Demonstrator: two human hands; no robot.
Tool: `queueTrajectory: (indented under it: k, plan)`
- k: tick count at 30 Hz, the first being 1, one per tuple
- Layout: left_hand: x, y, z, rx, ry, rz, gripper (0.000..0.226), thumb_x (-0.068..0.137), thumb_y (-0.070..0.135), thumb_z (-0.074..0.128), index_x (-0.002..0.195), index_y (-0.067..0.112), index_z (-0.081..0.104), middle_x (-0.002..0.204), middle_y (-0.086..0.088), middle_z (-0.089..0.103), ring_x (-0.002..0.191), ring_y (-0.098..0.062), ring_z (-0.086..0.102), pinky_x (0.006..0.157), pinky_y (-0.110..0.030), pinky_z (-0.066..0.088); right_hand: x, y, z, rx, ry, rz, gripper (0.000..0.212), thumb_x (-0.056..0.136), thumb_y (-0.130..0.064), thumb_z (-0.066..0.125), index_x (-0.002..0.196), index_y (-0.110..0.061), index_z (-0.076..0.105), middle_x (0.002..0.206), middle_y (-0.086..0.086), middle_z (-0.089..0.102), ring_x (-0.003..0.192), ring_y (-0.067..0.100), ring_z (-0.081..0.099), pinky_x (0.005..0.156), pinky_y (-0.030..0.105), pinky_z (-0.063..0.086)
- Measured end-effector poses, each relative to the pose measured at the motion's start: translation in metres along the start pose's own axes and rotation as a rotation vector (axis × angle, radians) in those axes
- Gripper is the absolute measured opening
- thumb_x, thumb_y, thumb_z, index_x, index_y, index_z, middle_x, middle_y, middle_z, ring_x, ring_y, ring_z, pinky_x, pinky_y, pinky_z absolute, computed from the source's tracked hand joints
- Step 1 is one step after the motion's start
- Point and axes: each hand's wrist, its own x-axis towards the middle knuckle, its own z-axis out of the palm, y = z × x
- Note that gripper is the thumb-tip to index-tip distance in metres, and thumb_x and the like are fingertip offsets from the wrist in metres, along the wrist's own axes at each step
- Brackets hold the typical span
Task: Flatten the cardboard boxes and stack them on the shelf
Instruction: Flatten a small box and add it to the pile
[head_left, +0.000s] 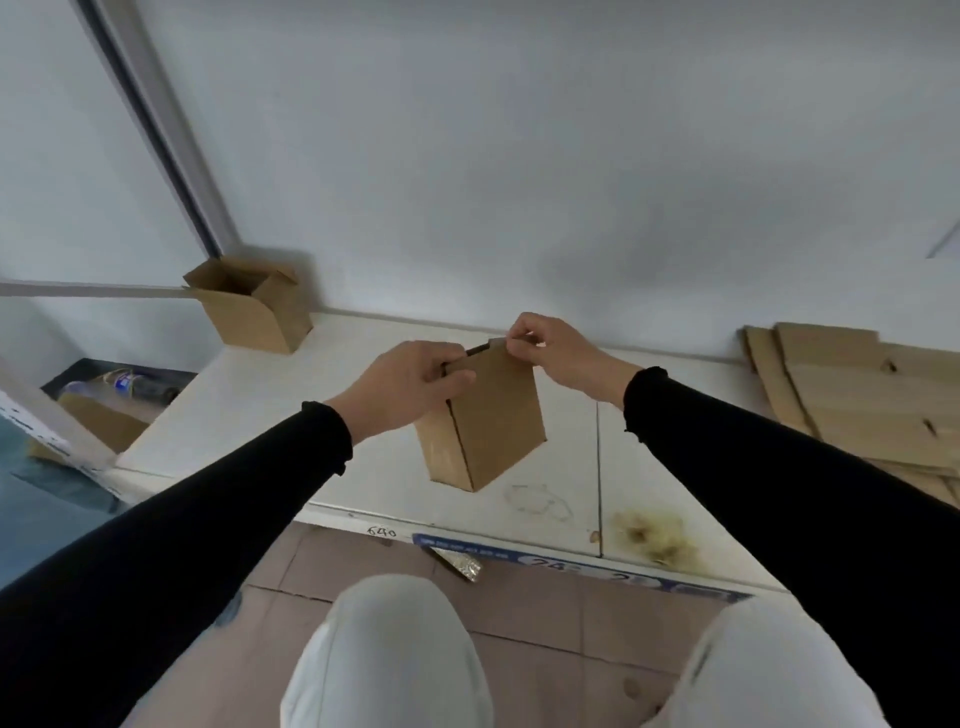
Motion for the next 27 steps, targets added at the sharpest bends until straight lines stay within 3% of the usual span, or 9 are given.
queueTrajectory:
  k: [3, 6, 11, 14, 18, 20, 23, 25, 27]
  plan:
    - [0.020, 0.054, 0.039, 0.045, 0.099, -0.101, 0.033, 0.093, 0.040, 0.054, 0.075, 0.013, 0.052, 0.066, 0.006, 0.049, 0.064, -0.016, 0.046, 0.059, -0.031, 0.034, -0.037, 0.029, -0.028, 0.163, 0.050, 0.081, 0.015, 0.102, -0.021, 0.059, 0.116, -0.025, 0.063, 0.120, -0.004, 0.062, 0.105, 0.013, 0.059, 0.098, 0.041, 0.049]
    - [0.039, 0.082, 0.063, 0.034, 0.127, -0.259, 0.041, 0.089, 0.052, 0.055, 0.069, 0.016, 0.051, 0.064, 0.006, 0.050, 0.061, -0.019, 0.052, 0.055, -0.028, 0.040, -0.080, 0.040, -0.039, 0.197, 0.109, 0.119, 0.044, 0.102, -0.039, 0.059, 0.145, -0.037, 0.049, 0.153, -0.013, 0.042, 0.137, 0.006, 0.042, 0.111, 0.033, 0.037]
    - [0.060, 0.079, 0.080, -0.005, 0.059, -0.444, 0.025, 0.092, 0.028, 0.048, 0.074, 0.010, 0.049, 0.071, -0.004, 0.049, 0.069, -0.026, 0.050, 0.055, -0.030, 0.034, -0.140, 0.044, -0.036, 0.275, 0.055, 0.053, 0.065, 0.088, -0.062, 0.062, 0.146, -0.037, 0.048, 0.149, -0.014, 0.048, 0.138, 0.001, 0.041, 0.111, 0.025, 0.032]
    - [0.063, 0.071, 0.088, -0.117, 0.103, -0.577, 0.026, 0.095, 0.028, 0.048, 0.080, 0.007, 0.052, 0.080, -0.007, 0.053, 0.070, -0.023, 0.049, 0.057, -0.031, 0.035, -0.150, 0.061, -0.023, 0.242, -0.009, 0.088, 0.072, 0.086, -0.047, 0.076, 0.147, -0.030, 0.043, 0.141, -0.011, 0.051, 0.130, 0.004, 0.047, 0.101, 0.019, 0.038]
    - [0.059, 0.057, 0.093, -0.214, 0.051, -0.688, 0.044, 0.098, 0.045, 0.050, 0.104, 0.002, 0.058, 0.103, -0.014, 0.066, 0.087, -0.031, 0.066, 0.077, -0.040, 0.059, -0.134, 0.083, -0.021, 0.334, 0.035, 0.149, 0.057, 0.093, -0.028, 0.073, 0.142, -0.024, 0.043, 0.140, -0.003, 0.053, 0.130, 0.011, 0.051, 0.106, 0.029, 0.040]
    - [0.055, 0.049, 0.095, -0.084, 0.148, -0.607, 0.058, 0.095, 0.058, 0.053, 0.116, 0.005, 0.051, 0.113, -0.011, 0.062, 0.095, -0.030, 0.066, 0.074, -0.038, 0.056, -0.124, 0.086, -0.027, 0.359, 0.083, 0.167, 0.049, 0.096, -0.030, 0.069, 0.138, -0.025, 0.044, 0.140, -0.003, 0.053, 0.116, 0.009, 0.058, 0.099, 0.028, 0.043]
    - [0.050, 0.047, 0.099, 0.145, 0.248, -0.167, 0.047, 0.096, 0.059, 0.053, 0.125, 0.023, 0.062, 0.126, 0.001, 0.054, 0.119, -0.020, 0.048, 0.098, -0.036, 0.041, -0.113, 0.088, -0.028, 0.262, 0.095, 0.129, 0.033, 0.098, -0.032, 0.064, 0.129, -0.029, 0.052, 0.136, -0.007, 0.056, 0.103, 0.005, 0.062, 0.092, 0.028, 0.046]
    - [0.045, 0.049, 0.102, 0.187, 0.093, 0.012, 0.045, 0.092, 0.061, 0.055, 0.127, 0.034, 0.065, 0.127, 0.008, 0.059, 0.121, -0.015, 0.048, 0.107, -0.038, 0.037, -0.110, 0.088, -0.022, 0.205, 0.091, 0.106, 0.029, 0.100, -0.033, 0.061, 0.128, -0.029, 0.056, 0.134, -0.010, 0.059, 0.105, 0.007, 0.063, 0.095, 0.030, 0.048]
    - [0.042, 0.046, 0.105, 0.240, -0.091, 0.012, 0.068, 0.083, 0.069, 0.056, 0.142, 0.036, 0.052, 0.131, 0.009, 0.059, 0.122, -0.017, 0.049, 0.110, -0.042, 0.036, -0.111, 0.087, -0.017, 0.151, 0.108, 0.105, 0.031, 0.101, -0.033, 0.057, 0.131, -0.027, 0.055, 0.134, -0.009, 0.060, 0.108, 0.010, 0.063, 0.095, 0.032, 0.047]
